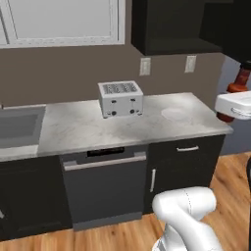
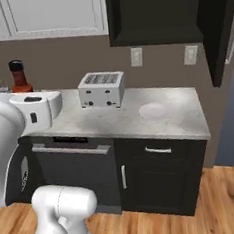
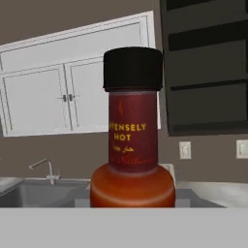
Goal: Move the hot dog bun to the plate on the dining table and place the condiment next to that plate. Then navigate to the fridge and take the sausage and place it on the plate as well.
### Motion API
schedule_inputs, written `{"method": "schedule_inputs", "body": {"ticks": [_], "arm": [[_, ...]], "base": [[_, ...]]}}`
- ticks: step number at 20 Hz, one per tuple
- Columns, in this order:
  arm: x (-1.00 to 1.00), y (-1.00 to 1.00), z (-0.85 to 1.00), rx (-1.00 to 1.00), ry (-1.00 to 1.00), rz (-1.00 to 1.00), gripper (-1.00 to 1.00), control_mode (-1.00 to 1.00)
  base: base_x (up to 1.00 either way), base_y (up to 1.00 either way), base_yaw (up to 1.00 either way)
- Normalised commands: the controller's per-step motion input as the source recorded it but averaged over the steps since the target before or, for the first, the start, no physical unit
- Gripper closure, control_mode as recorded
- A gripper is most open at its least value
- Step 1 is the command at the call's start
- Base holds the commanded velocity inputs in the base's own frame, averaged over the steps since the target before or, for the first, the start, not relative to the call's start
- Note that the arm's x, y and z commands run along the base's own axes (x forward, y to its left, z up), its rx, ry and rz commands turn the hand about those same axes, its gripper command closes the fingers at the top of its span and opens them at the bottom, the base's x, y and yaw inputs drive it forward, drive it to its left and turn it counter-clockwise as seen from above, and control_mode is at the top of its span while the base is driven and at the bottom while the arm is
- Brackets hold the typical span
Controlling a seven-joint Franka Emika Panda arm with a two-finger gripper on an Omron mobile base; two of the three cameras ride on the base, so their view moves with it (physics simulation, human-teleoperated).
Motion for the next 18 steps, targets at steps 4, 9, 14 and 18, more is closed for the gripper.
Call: {"method": "schedule_inputs", "body": {"ticks": [4,9,14,18], "arm": [[0.00,0.00,0.00,0.00,0.00,0.00,1.00,1.00],[0.00,0.00,0.00,0.00,0.00,0.00,1.00,1.00],[0.00,0.00,0.00,0.00,0.00,0.00,1.00,1.00],[0.00,0.00,0.00,0.00,0.00,0.00,1.00,1.00]], "base": [[-0.67,0.45,-0.58],[-0.51,0.21,-0.75],[-0.45,0.04,-0.85],[-0.25,0.00,-0.88]]}}
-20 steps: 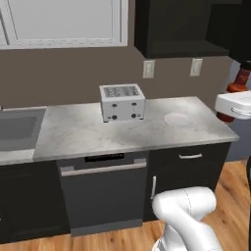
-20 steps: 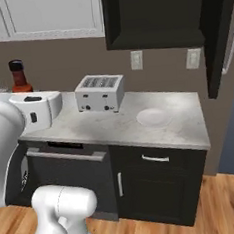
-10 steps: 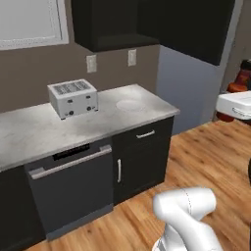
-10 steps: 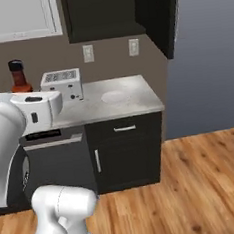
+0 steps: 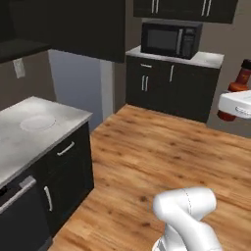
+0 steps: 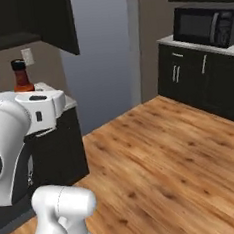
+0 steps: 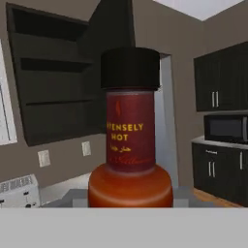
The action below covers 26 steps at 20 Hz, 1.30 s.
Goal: Move the hot dog bun to the plate on the dining table and place the condiment next to that plate. Then navigate to the fridge and take the sausage and place it on the plate as well.
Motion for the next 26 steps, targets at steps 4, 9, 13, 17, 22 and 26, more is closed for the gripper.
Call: {"method": "schedule_inputs", "body": {"ticks": [4,9,13,17,22,26], "arm": [[0.00,0.00,0.00,0.00,0.00,0.00,1.00,1.00],[0.00,0.00,0.00,0.00,0.00,0.00,1.00,1.00],[0.00,0.00,0.00,0.00,0.00,0.00,1.00,1.00],[0.00,0.00,0.00,0.00,0.00,0.00,1.00,1.00],[0.00,0.00,0.00,0.00,0.00,0.00,1.00,1.00],[0.00,0.00,0.00,0.00,0.00,0.00,1.00,1.00]], "base": [[-0.02,0.00,-0.85],[0.30,0.00,-0.74],[0.75,0.00,-0.62],[0.84,0.08,-0.61],[0.92,0.24,-0.58],[0.89,0.49,-0.53]]}}
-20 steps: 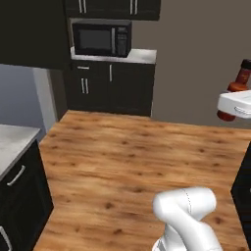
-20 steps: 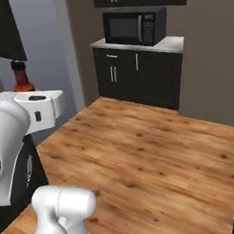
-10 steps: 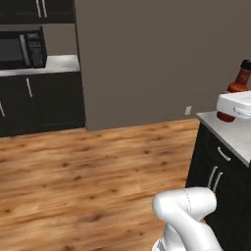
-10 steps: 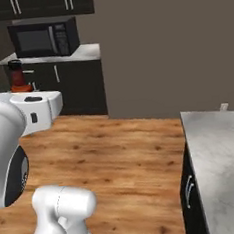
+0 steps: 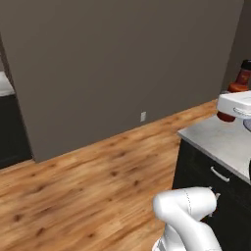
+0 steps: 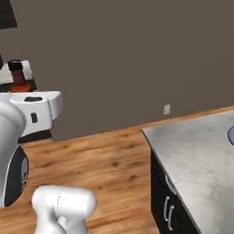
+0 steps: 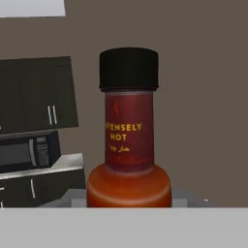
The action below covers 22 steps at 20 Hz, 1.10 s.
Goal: Move the hot dog bun to the plate on the dining table and place the condiment next to that plate. Then navigate to the fridge and take the sausage and place it on the plate as well.
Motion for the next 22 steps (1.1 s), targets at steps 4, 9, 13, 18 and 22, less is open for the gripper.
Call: {"method": "schedule_inputs", "body": {"ticks": [4,9,13,18,22], "arm": [[0.00,0.00,0.00,0.00,0.00,0.00,1.00,1.00],[0.00,0.00,0.00,0.00,0.00,0.00,1.00,1.00],[0.00,0.00,0.00,0.00,0.00,0.00,1.00,1.00],[0.00,0.00,0.00,0.00,0.00,0.00,1.00,1.00],[0.00,0.00,0.00,0.00,0.00,0.00,1.00,1.00]], "base": [[0.54,0.91,-0.45],[0.43,1.00,-0.40],[0.70,0.99,-0.44],[0.99,0.86,-0.48],[0.99,0.88,-0.47]]}}
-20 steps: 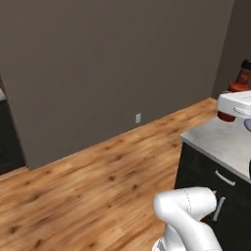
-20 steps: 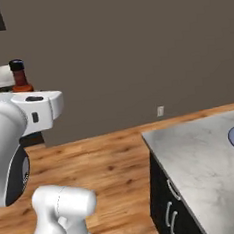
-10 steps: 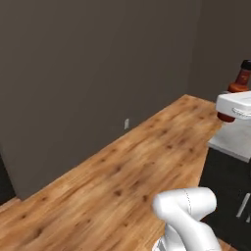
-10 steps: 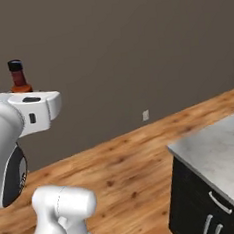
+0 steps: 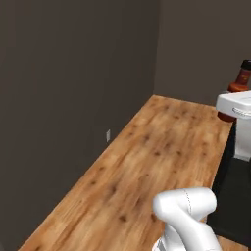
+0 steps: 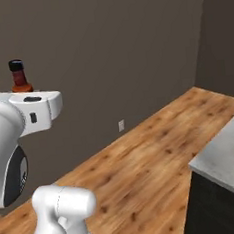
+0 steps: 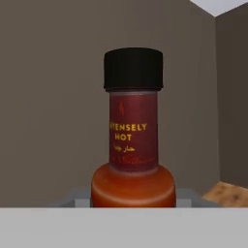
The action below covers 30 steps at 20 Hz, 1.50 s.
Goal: Move the hot dog bun to the plate on the dining table and place the condiment next to that plate. Then navigate to the fridge and take the sausage and place it on the plate as well.
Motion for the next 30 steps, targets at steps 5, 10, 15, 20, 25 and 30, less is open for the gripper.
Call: {"method": "schedule_inputs", "body": {"ticks": [5,10,15,20,25,30], "arm": [[0.00,0.00,0.00,0.00,0.00,0.00,1.00,1.00],[0.00,0.00,0.00,0.00,0.00,0.00,1.00,1.00],[0.00,0.00,0.00,0.00,0.00,0.00,1.00,1.00],[0.00,0.00,0.00,0.00,0.00,0.00,1.00,1.00],[0.00,0.00,0.00,0.00,0.00,0.00,1.00,1.00],[0.00,0.00,0.00,0.00,0.00,0.00,1.00,1.00]], "base": [[0.95,0.82,-0.46],[0.83,0.65,-0.46],[0.98,0.59,-0.47],[1.00,0.62,-0.47],[1.00,0.61,-0.47],[1.00,0.54,-0.46]]}}
